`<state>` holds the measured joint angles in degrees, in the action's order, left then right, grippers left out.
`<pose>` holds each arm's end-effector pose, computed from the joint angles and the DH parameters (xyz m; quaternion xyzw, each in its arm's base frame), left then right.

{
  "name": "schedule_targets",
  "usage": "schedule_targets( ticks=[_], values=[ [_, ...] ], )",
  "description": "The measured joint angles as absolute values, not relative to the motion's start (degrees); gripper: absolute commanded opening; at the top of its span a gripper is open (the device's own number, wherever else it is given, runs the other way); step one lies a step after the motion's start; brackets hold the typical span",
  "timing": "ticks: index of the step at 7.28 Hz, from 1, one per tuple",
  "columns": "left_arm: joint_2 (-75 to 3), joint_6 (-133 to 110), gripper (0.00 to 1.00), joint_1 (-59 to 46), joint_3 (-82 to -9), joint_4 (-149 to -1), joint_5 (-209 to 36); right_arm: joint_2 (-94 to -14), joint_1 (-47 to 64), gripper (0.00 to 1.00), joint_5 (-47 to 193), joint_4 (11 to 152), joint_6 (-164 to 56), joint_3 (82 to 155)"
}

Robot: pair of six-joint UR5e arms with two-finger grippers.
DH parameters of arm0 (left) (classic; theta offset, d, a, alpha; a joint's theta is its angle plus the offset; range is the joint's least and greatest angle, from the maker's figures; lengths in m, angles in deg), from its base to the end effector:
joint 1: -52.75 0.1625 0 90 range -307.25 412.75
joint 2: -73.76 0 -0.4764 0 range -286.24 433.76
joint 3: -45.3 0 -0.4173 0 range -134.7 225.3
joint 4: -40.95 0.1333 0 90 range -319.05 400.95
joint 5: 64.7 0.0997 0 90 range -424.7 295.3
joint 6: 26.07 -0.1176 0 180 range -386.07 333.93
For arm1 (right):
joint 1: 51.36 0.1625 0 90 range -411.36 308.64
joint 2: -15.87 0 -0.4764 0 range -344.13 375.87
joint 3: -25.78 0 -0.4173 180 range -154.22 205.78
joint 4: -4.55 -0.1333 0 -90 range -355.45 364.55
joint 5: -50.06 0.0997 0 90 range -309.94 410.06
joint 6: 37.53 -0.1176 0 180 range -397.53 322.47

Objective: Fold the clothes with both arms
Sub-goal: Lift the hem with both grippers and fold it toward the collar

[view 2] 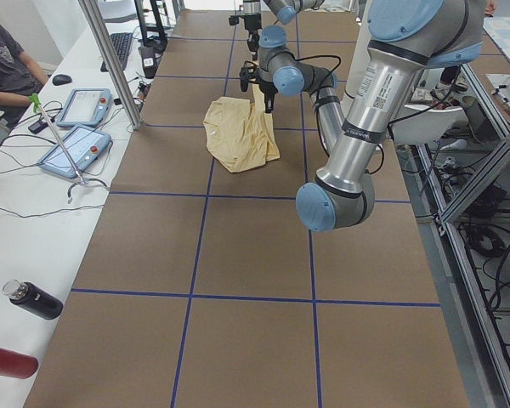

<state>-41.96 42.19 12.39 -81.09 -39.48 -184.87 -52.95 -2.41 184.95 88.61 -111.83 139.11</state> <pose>0.3659 -0.4084 0.2056 0.0205 0.4865 -0.0264 0.8730 -0.3544 -0.4836 0.2904 -0.0812 -0.5175 0.0833 0.8477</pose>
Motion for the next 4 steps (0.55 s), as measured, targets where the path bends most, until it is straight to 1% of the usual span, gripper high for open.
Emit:
schedule_targets(
  ticks=[2, 4],
  values=[
    [-42.6, 41.8, 0.0, 10.1, -80.4, -39.5, -185.4, -52.1, -1.9, 0.0, 184.3, 88.5, -110.0, 137.5],
    [-43.9, 42.1, 0.0, 9.7, -77.0, -40.9, -185.4, -49.6, -1.7, 0.0, 182.9, 88.4, -108.8, 134.8]
  ],
)
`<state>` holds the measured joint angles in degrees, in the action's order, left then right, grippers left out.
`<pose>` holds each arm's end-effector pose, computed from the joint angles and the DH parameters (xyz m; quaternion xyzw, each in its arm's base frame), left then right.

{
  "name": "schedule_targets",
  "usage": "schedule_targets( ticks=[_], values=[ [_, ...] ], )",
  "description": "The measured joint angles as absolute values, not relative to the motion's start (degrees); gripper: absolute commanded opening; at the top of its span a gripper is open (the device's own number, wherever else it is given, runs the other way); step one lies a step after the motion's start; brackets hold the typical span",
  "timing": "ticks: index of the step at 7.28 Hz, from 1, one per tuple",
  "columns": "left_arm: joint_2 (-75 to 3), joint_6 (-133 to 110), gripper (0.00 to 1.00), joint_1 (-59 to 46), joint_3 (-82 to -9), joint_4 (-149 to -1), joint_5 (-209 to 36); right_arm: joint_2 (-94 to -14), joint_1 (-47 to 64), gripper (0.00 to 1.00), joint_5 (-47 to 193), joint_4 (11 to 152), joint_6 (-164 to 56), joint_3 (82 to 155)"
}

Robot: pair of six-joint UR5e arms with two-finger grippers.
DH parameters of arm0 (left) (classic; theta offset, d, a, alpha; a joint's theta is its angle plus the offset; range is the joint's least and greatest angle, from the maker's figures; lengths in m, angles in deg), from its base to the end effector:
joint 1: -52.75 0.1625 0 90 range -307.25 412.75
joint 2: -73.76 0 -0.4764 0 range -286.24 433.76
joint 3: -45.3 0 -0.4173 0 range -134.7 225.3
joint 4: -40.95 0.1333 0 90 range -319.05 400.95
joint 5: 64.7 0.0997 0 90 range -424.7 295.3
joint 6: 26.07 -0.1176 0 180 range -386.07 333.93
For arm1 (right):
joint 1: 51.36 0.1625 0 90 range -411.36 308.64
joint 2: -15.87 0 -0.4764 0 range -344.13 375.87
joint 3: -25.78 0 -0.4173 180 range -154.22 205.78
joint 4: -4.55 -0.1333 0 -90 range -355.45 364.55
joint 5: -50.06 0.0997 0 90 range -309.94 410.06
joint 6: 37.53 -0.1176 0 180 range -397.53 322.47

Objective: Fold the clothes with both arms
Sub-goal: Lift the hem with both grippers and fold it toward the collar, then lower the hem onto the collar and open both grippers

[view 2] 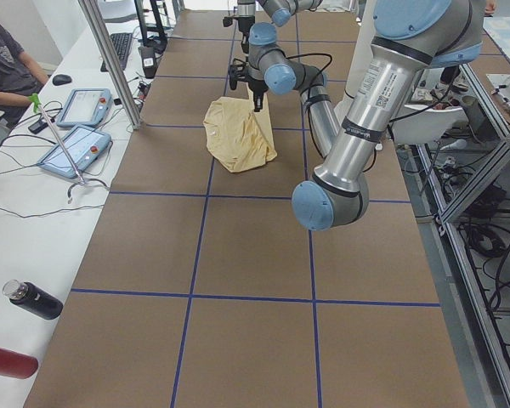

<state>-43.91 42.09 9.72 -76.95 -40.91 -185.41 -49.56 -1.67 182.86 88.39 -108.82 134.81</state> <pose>0.3678 -0.4435 0.2075 0.0248 0.4831 -0.0459 0.8740 -0.3672 -0.5154 0.2876 -0.0536 -0.5100 0.0776 0.8550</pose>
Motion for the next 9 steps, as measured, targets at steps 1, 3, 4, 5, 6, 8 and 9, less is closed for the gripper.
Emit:
schedule_targets(
  ticks=[1, 3, 4, 5, 6, 8, 9],
  values=[
    [-44.6, 42.4, 0.0, 9.7, -74.1, -43.1, -185.4, -47.7, -1.7, 0.0, 181.8, 88.3, -108.6, 132.7],
    [-45.1, 42.5, 0.0, 9.7, -68.1, -48.7, -185.3, -44.5, -1.7, 0.0, 179.0, 85.6, -108.5, 126.7],
    [-45.2, 42.5, 0.0, 9.7, -64.3, -52.7, -185.2, -43.8, -1.8, 0.0, 177.7, 81.0, -108.5, 122.4],
    [-45.3, 42.5, 0.0, 9.7, -60.7, -56.5, -184.8, -43.0, -1.8, 0.0, 176.8, 76.6, -108.6, 118.2],
    [-45.5, 42.5, 0.0, 9.5, -57.7, -59.4, -184.0, -41.7, -1.9, 0.0, 176.2, 74.2, -108.6, 114.9],
    [-45.9, 42.4, 0.0, 8.3, -54.3, -61.8, -182.4, -39.5, -2.3, 0.0, 174.5, 72.9, -108.6, 111.0],
    [-46.2, 42.4, 0.0, 7.9, -53.4, -62.0, -181.4, -39.0, -2.3, 0.0, 174.1, 72.7, -108.5, 109.9]
  ],
)
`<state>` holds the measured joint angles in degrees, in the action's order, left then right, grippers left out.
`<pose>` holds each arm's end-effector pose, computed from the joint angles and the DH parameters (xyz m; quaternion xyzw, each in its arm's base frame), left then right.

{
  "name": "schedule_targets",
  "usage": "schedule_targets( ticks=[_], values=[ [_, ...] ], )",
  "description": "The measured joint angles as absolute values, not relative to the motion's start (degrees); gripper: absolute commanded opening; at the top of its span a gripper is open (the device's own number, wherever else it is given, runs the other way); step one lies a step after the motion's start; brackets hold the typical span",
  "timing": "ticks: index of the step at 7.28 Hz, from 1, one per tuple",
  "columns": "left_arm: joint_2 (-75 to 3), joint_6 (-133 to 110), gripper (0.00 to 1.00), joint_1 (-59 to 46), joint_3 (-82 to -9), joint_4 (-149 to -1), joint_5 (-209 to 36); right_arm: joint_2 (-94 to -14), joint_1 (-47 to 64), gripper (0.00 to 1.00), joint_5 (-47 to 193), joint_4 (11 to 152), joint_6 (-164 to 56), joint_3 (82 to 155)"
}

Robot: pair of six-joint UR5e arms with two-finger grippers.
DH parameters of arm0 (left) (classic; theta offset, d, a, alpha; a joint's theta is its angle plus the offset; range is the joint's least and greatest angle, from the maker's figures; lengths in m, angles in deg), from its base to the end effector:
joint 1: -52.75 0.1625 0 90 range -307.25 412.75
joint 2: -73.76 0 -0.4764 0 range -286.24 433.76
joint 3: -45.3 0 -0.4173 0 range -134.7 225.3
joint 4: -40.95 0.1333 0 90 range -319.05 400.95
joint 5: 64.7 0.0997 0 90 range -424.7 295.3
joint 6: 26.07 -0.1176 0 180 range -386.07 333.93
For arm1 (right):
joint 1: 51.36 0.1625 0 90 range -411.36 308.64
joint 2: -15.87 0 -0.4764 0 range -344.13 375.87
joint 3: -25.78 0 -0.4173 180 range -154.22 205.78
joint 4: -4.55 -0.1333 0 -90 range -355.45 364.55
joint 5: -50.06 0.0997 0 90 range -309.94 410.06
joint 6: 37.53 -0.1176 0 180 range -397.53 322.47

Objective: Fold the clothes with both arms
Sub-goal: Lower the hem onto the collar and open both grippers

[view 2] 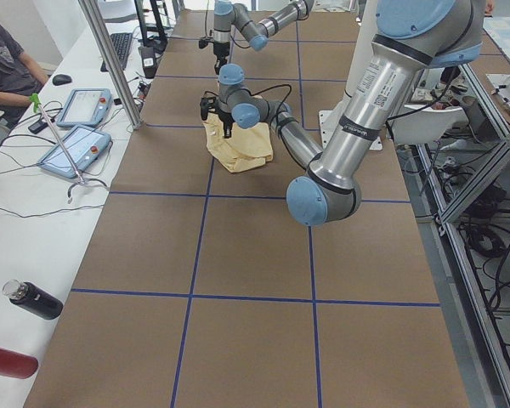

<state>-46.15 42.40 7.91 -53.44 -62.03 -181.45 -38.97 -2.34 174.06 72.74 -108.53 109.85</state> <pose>0.4451 -0.5560 0.3018 0.0576 0.4685 -0.0783 0.8781 -0.4586 -0.6309 0.3320 0.0117 -0.4891 0.1018 0.8662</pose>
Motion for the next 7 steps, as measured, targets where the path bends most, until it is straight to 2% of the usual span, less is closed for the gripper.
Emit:
schedule_targets(
  ticks=[4, 7],
  values=[
    [-47.7, 42.5, 0.0, 7.7, -47.6, -65.2, -179.6, -38.4, -2.4, 0.0, 172.5, 71.2, -108.5, 107.0],
    [-47.5, 42.4, 0.0, 7.7, -46.5, -66.0, -178.2, -37.9, -2.8, 0.0, 171.6, 68.6, -108.5, 105.4]
  ],
)
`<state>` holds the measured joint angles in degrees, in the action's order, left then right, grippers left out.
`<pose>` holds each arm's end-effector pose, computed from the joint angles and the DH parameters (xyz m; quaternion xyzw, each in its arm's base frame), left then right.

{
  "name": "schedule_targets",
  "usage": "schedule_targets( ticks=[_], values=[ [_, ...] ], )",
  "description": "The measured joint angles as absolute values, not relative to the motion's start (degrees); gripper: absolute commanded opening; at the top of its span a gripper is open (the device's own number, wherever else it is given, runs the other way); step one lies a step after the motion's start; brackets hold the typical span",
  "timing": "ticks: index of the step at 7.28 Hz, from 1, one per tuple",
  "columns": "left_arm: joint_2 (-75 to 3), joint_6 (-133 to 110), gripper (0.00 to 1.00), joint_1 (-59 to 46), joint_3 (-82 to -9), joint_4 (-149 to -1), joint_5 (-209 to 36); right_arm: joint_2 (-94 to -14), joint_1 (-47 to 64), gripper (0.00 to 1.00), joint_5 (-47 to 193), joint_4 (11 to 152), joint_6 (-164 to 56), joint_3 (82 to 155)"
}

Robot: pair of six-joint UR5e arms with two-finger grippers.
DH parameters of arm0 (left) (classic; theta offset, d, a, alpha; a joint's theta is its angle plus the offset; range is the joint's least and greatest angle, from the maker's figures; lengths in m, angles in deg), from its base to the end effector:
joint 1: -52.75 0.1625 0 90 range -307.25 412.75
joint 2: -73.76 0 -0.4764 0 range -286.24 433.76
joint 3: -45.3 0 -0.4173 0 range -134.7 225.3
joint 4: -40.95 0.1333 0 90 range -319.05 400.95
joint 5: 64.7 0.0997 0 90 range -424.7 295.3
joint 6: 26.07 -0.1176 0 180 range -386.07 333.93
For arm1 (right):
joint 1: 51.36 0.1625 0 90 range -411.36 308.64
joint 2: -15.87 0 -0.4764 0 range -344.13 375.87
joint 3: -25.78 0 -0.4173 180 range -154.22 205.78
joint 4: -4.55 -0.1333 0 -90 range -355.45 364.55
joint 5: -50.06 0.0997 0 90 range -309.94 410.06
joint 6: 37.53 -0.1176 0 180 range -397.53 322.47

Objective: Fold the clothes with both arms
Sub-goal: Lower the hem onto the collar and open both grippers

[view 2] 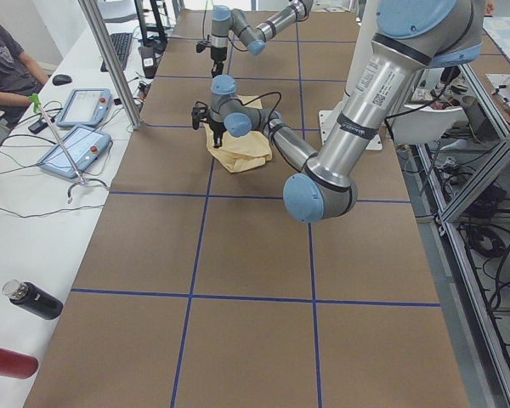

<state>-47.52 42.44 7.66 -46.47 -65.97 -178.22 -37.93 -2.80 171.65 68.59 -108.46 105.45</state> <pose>0.4640 -0.5878 0.3351 0.0725 0.4471 -0.0972 0.8862 -0.4739 -0.6451 0.3484 0.0306 -0.4856 0.1052 0.8673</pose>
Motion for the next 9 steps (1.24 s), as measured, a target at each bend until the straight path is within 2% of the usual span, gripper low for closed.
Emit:
schedule_targets(
  ticks=[5, 6, 7, 8, 9],
  values=[
    [-47.8, 46.3, 0.0, 10.4, -46.7, -66.0, -176.1, -38.1, -5.1, 0.0, 169.8, 64.2, -108.8, 104.8],
    [-47.8, 46.6, 0.0, 11.2, -46.5, -66.0, -175.0, -38.2, -5.5, 0.05, 169.6, 63.6, -108.8, 104.8],
    [-47.7, 46.6, 0.71, 11.5, -46.4, -66.0, -174.5, -38.3, -5.7, 0.99, 169.5, 63.4, -108.7, 104.8],
    [-47.6, 46.5, 1.0, 11.6, -46.4, -66.1, -174.3, -38.3, -5.7, 1.0, 169.2, 63.3, -108.7, 104.7],
    [-47.5, 46.3, 1.0, 11.6, -46.6, -66.2, -174.2, -38.2, -5.7, 1.0, 168.4, 63.3, -108.7, 104.7]
  ],
)
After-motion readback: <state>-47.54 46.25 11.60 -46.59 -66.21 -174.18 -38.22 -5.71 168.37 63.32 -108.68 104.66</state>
